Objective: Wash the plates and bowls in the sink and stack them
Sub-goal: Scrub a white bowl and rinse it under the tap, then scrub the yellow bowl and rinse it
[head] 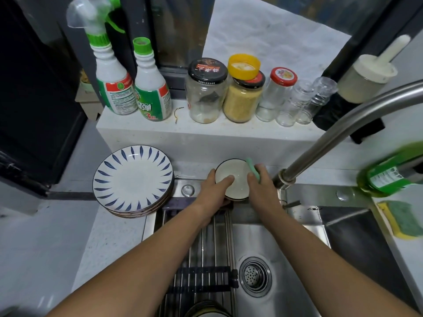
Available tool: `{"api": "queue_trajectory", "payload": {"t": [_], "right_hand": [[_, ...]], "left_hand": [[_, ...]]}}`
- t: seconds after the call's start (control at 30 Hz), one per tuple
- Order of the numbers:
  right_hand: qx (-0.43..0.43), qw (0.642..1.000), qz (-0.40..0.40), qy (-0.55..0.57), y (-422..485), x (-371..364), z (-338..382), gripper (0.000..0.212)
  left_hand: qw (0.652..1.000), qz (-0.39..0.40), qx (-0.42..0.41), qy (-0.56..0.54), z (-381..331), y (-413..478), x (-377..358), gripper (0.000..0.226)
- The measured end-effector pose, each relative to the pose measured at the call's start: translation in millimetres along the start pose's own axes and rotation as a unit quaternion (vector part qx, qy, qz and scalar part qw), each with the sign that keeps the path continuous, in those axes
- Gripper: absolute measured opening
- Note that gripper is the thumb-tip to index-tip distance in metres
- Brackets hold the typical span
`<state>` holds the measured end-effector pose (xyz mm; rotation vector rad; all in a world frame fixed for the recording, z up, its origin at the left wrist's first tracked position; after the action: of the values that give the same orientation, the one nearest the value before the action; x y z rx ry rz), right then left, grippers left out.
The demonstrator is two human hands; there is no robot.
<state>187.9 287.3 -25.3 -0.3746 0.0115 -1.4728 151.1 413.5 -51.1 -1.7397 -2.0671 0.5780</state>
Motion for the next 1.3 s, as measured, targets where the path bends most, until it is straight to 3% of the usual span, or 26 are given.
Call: {"api": "queue_trajectory", "payload": {"t": [0.1,0.37,0.53,0.63,0.7,0.83,0.93,1.1,1.23,1.3], "right_hand": [[-0.008,0.999,0.004,-0.044,7,1,3,0.018],[0.048,0.988,-0.003,-0.149,7,2,1,0.026],[0.132,0.978,-0.007,-0.161,-16,3,16,0.035],[0.128,0.983,0.004,-0.131,-38,11,25,0.04],[0.128,0.987,0.009,-0.095,-53,21,24,0.039],[0.059,0.997,0.037,0.028,-92,43,19,0.033],[-0.032,0.992,0.072,0.097,-126,52,22,0.036],[-0.086,0.983,0.123,0.104,-185,61,18,0.038],[-0.114,0.974,0.171,0.099,-221,65,11,0.034],[-0.132,0.967,0.176,0.13,-233,62,7,0.028]], "left_hand": [[1.0,-0.003,-0.002,0.001,-2,0,-4,0.069],[0.999,0.016,0.01,-0.042,-7,-6,-4,0.03],[0.999,0.021,0.014,-0.034,-10,-16,-1,0.035],[0.999,0.009,0.017,-0.03,-6,-23,4,0.053],[1.0,-0.004,0.01,-0.023,-6,-35,9,0.043],[1.0,-0.023,-0.001,0.012,3,-73,27,0.024],[0.998,-0.027,0.004,0.06,16,-111,42,0.024],[0.995,-0.023,0.029,0.098,52,-183,56,0.033],[0.992,-0.023,0.055,0.109,85,-230,60,0.068],[0.992,-0.031,0.065,0.101,96,-248,57,0.068]]}}
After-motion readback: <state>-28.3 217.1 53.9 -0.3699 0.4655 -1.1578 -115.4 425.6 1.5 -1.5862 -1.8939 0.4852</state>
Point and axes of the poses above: each hand's wrist, its own y-axis towards the middle knuckle, its own x-axis out of the back of the hand, z = x × y, the point moved 1 cm from there along y, towards the middle knuckle, and after that the axes turned 15 degrees about y, right-handed, at the moved point
